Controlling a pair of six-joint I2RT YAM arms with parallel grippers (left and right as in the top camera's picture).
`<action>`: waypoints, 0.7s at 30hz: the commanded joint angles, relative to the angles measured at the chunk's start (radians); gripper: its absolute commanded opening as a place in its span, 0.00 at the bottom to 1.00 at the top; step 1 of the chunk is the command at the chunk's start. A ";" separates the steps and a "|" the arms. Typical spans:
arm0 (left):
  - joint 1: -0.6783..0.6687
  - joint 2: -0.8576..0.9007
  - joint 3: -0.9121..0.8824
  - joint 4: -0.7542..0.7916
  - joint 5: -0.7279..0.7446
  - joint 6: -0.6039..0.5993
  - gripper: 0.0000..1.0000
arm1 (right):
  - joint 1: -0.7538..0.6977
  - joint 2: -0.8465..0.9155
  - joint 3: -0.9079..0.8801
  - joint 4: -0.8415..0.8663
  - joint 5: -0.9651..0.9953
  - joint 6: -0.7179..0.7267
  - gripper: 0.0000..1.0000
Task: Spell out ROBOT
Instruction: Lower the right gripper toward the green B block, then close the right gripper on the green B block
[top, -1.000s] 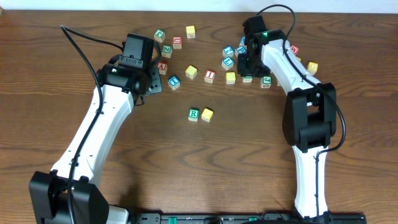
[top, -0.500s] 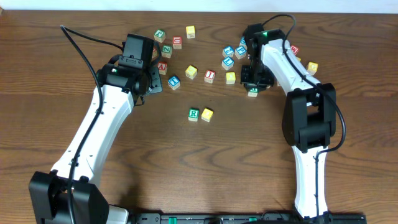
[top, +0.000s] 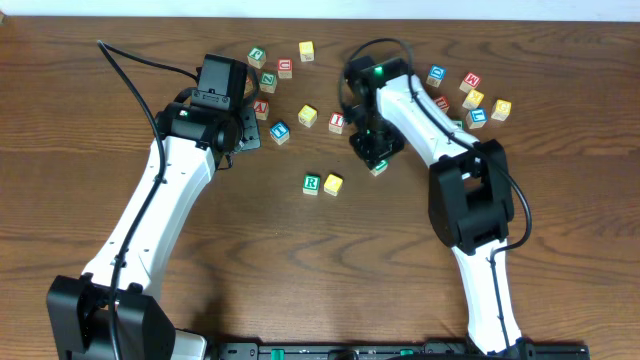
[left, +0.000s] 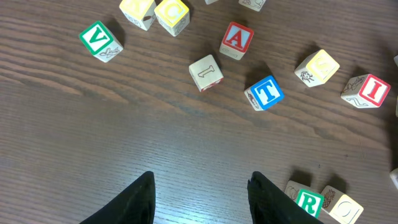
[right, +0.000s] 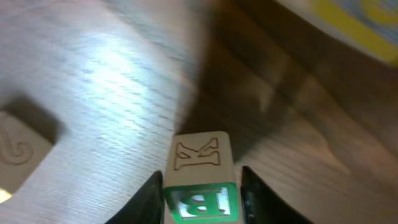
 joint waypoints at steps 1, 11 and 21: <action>0.002 -0.015 0.022 -0.002 -0.014 0.018 0.48 | -0.002 0.003 0.047 -0.016 -0.032 -0.117 0.39; 0.002 -0.015 0.022 -0.002 -0.014 0.018 0.48 | -0.002 0.000 0.152 -0.128 -0.080 0.159 0.37; 0.002 -0.014 0.022 -0.002 -0.014 0.018 0.48 | 0.001 -0.005 0.162 -0.138 0.004 0.678 0.31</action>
